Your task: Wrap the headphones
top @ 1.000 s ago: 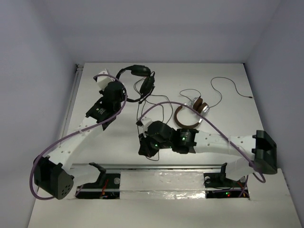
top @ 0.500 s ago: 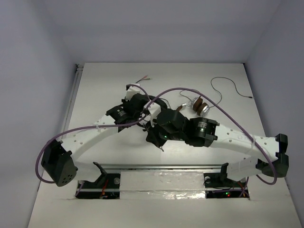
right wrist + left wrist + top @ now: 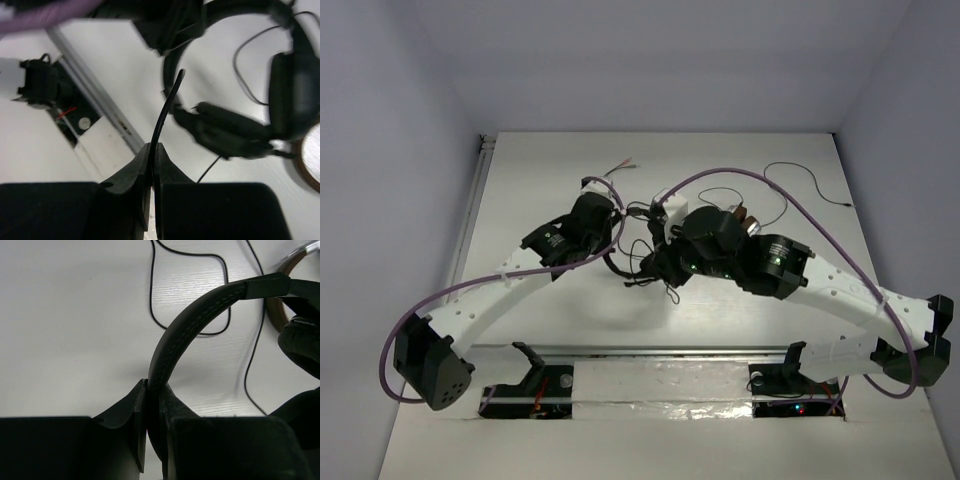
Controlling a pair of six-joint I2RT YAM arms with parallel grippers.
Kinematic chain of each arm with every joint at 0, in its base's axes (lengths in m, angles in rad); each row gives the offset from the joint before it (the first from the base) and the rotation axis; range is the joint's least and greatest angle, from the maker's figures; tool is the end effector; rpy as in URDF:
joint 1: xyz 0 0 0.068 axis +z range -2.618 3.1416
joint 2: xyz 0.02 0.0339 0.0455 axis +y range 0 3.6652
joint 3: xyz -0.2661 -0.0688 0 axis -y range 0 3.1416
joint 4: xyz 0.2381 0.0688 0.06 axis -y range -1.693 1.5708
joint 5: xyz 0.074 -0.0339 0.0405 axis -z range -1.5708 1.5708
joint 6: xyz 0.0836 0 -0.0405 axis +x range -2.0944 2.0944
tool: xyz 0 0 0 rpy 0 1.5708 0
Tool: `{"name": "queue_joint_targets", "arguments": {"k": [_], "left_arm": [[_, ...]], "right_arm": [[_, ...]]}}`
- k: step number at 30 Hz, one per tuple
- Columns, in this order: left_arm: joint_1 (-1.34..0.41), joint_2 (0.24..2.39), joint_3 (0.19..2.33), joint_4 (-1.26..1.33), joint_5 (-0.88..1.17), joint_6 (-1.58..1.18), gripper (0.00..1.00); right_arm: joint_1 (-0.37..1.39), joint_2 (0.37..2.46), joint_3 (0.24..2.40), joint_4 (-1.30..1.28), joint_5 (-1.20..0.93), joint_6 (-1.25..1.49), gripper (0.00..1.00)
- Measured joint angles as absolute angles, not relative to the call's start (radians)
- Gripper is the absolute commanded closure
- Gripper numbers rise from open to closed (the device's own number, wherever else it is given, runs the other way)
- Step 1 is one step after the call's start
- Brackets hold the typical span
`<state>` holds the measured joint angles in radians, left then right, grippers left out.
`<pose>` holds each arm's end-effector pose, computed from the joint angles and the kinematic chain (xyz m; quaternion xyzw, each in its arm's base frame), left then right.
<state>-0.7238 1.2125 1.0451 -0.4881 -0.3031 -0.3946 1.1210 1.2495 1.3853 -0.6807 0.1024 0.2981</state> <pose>0.2363 -0.1756 0.2884 0.0795 0.8858 -0.1169 0.4421 0.1373 0.2648 0.3762 -0.3250 0.8076 0.2855 0.4009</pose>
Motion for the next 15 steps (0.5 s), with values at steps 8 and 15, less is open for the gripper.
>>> {"name": "queue_joint_targets", "arguments": {"k": [8,15], "left_arm": [[-0.531,1.258,1.057,-0.339,-0.09,-0.468,1.0],[-0.53,1.312,1.069,-0.266,0.038,-0.494,1.0]], "right_arm": [[1.19,1.251,1.269,-0.589,-0.066,0.313,1.0],[1.228,1.306,1.253,-0.506,-0.133,0.319,1.0]]}}
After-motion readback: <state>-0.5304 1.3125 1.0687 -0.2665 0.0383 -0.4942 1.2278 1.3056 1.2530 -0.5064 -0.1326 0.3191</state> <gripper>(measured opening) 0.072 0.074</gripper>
